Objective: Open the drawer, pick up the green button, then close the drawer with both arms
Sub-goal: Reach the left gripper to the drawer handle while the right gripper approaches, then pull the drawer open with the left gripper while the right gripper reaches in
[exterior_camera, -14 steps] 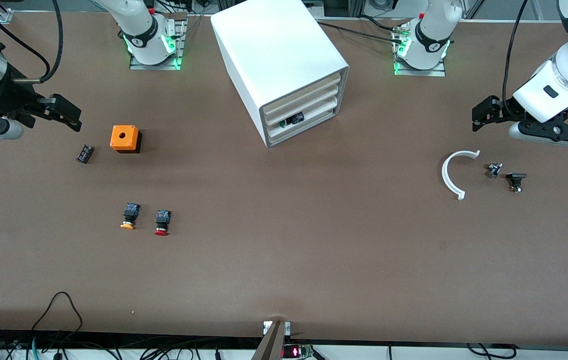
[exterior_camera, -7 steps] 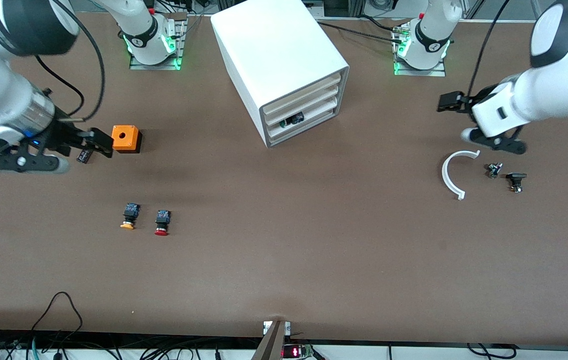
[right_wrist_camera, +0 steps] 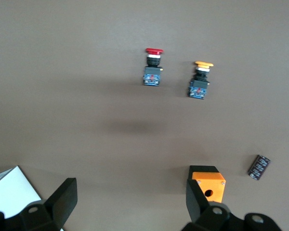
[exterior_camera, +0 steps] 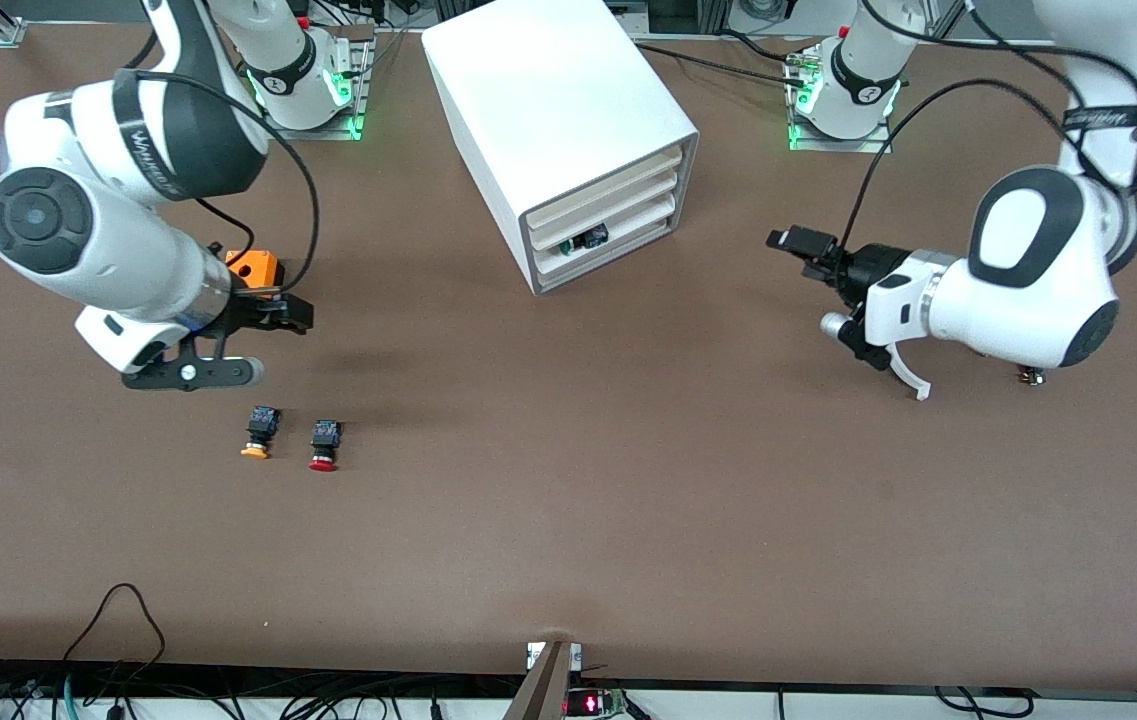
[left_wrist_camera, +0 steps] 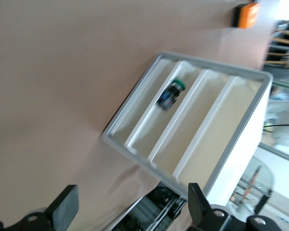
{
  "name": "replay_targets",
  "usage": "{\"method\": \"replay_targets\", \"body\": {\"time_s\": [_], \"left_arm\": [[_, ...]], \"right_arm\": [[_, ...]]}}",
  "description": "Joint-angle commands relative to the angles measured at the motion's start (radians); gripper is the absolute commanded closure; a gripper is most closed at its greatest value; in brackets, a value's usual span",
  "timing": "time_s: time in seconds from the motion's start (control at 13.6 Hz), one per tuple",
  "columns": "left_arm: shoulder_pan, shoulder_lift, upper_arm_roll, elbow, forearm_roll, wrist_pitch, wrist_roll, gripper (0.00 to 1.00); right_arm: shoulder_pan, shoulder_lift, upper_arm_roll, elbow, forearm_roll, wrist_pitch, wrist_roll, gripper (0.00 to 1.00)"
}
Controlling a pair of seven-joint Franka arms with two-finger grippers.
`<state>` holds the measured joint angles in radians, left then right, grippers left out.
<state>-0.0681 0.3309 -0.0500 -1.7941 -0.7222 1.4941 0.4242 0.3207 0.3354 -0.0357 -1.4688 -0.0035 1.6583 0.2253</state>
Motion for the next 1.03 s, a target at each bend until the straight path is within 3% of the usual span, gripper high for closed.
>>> {"method": "replay_targets", "body": {"time_s": [0.0, 0.15, 0.29, 0.51, 0.95], "left_arm": [[0.001, -0.024, 0.003, -0.198, -0.184, 0.127, 0.228, 0.00], [-0.010, -0.021, 0.002, -0.307, -0.293, 0.198, 0.373, 0.02], [-0.015, -0.003, -0.025, -0.391, -0.397, 0.239, 0.479, 0.08], [-0.016, 0.060, -0.074, -0.435, -0.495, 0.275, 0.625, 0.39], [-0.016, 0.195, -0.154, -0.462, -0.632, 0.327, 0.787, 0.40]], "right_arm": [[0.018, 0.010, -0.004, 0.015, 0.045, 0.038, 0.035, 0.00], [0.020, 0.020, -0.004, 0.022, 0.108, 0.096, 0.052, 0.00], [0.021, 0.051, -0.004, 0.073, 0.112, 0.110, 0.106, 0.00], [0.067, 0.123, -0.004, 0.178, 0.109, 0.161, 0.230, 0.00], [0.187, 0.200, -0.009, 0.285, 0.079, 0.163, 0.572, 0.00]]}}
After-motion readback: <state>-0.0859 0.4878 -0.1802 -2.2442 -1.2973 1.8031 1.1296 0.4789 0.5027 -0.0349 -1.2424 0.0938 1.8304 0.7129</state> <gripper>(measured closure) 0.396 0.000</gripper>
